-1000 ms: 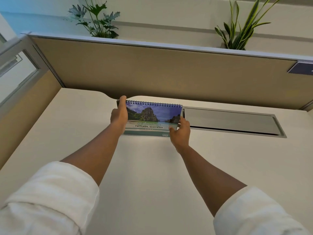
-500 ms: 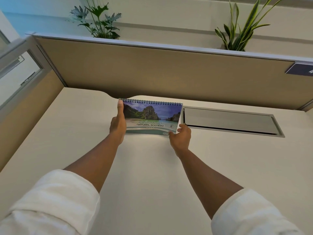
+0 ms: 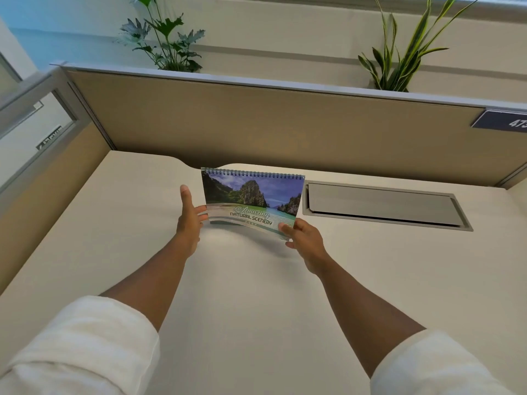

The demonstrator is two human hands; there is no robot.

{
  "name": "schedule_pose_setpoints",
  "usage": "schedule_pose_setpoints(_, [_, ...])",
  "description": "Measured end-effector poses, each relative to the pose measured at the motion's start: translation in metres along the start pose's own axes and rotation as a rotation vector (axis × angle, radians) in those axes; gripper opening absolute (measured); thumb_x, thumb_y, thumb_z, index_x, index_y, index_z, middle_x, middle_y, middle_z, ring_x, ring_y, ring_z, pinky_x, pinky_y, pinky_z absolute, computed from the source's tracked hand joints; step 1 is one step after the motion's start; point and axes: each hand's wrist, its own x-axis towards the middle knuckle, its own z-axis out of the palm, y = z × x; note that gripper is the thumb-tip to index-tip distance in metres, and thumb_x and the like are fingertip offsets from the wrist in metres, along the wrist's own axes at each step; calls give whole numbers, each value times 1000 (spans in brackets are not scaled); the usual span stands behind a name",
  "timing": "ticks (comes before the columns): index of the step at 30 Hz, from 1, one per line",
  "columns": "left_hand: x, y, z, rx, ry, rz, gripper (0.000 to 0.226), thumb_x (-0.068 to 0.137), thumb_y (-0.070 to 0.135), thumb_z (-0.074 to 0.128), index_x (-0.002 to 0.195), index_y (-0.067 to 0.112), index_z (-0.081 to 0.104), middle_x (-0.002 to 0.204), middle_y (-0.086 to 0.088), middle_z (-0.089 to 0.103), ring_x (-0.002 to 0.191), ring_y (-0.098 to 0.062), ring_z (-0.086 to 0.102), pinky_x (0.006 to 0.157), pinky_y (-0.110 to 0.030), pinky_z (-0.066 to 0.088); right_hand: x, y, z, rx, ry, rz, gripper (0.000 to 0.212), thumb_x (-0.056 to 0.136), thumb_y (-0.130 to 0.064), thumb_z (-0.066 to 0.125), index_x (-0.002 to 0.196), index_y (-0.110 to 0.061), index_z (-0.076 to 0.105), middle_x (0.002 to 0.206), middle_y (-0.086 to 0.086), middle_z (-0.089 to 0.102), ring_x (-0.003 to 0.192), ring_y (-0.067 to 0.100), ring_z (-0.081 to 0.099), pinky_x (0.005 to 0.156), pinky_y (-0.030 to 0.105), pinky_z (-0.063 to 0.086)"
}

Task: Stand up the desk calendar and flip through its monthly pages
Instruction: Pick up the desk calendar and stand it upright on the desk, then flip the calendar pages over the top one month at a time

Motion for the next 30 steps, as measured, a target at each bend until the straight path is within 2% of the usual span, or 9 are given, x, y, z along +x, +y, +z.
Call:
schedule_pose_setpoints(3, [-1,-3,-8,-34,-37,-24,101,76,85,1,135,22,54,147,-6,47,137,-28,38,112,-59,19,2,-7,-1,50,-10,67,9,87,-28,71,93,-22,73,99,0,75,95,21,68,84,37,57])
schedule_pose_setpoints(6, [-2,-6,-15,-92,-74,-52,101,75,86,1,136,25,53,146,-5,48,135,-28,40,113,-58,22,2,-17,-2,130,-44,79,10,86,-24,71,92,-17,74,95,2,77,93,21,70,79,33,59])
schedule_pose_setpoints(9, [2,-11,-23,-151,-87,-65,97,75,86,4,132,28,56,135,-5,58,122,-27,50,110,-56,30,0,-26,-4,193,-71,78,6,86,-20,68,91,-16,70,98,10,76,92,26,70,81,36,56])
schedule_pose_setpoints(12, [7,-16,-26,-140,-82,-55,89,80,83,9,126,26,61,119,-8,67,114,-28,59,107,-53,38,-4,-39,-3,328,-97,65,17,90,-23,60,93,-9,69,96,15,71,83,29,67,71,32,53])
schedule_pose_setpoints(16, [6,-18,-26,-112,-108,-55,48,95,59,35,111,24,64,112,-6,68,114,-26,59,101,-46,44,-7,-63,-1,487,-220,-25,54,96,-49,42,121,-7,64,109,18,67,90,31,65,73,32,52])
schedule_pose_setpoints(19, [9,-20,-21,-37,-54,31,21,97,28,51,117,22,57,131,-5,60,117,-22,57,93,-42,47,-4,-78,-1,564,-271,-15,74,88,-73,33,97,-13,75,97,10,74,89,26,69,77,33,51])
schedule_pose_setpoints(22, [16,-19,-11,163,8,145,29,99,15,44,126,20,54,137,-11,55,114,-24,55,100,-45,47,0,-88,0,596,-250,-27,86,81,-83,30,105,-10,70,109,15,70,98,27,66,81,36,49])
schedule_pose_setpoints(25, [18,-18,-2,272,21,214,46,99,17,48,144,22,40,149,-7,44,132,-30,45,108,-46,40,2,-99,3,696,-281,-56,83,80,-82,34,104,-11,70,110,13,72,91,27,68,69,35,48])
schedule_pose_setpoints(30, [15,-15,10,293,3,334,32,99,18,50,129,26,55,133,-4,60,122,-29,54,101,-41,46,8,-106,6,693,-248,-100,76,85,-77,35,130,-20,58,122,13,68,90,25,67,69,34,55])
